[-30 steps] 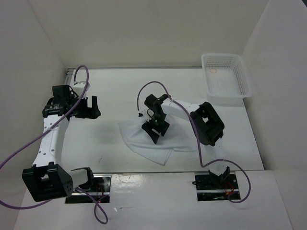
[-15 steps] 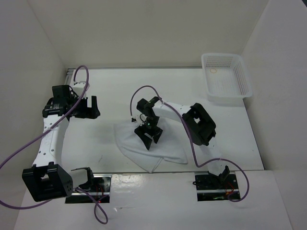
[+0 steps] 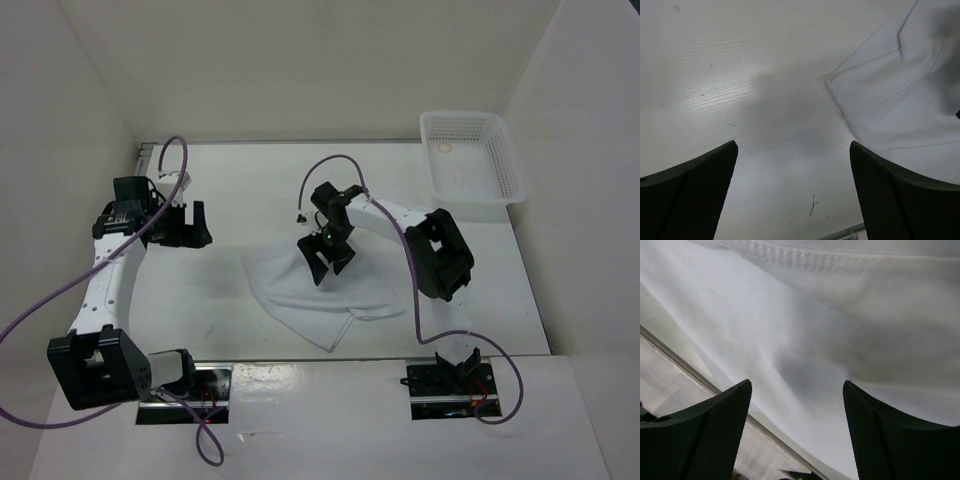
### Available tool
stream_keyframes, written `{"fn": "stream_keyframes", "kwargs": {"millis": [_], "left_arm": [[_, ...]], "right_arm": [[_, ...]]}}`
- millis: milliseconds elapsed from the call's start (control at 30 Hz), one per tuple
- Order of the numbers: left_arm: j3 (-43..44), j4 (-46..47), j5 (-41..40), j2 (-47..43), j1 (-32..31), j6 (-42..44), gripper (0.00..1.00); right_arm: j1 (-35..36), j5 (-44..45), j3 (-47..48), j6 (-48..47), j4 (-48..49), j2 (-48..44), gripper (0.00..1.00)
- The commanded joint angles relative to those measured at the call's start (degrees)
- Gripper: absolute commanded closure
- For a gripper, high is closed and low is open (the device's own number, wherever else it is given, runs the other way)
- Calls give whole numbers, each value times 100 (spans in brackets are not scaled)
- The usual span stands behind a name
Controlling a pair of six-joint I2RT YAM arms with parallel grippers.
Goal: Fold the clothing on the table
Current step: Flatten the skirt out
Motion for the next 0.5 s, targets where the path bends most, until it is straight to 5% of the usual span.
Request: {"fn": "stream_keyframes", "kwargs": {"millis": [0, 233, 333, 467], "left_arm": [[-54, 41, 390, 357, -89, 111, 4], [279, 103, 390, 1413, -1468, 112, 10], [411, 225, 390, 1825, -1601, 112, 11], [465, 278, 259, 2580, -1689, -46, 25]], "right_arm": [[1, 177, -72, -258, 408, -942, 22], [1, 125, -292, -435, 408, -1629, 20], [-51, 125, -345, -435, 408, -1734, 20], [-244, 125, -345, -488, 460, -1787, 20]]}}
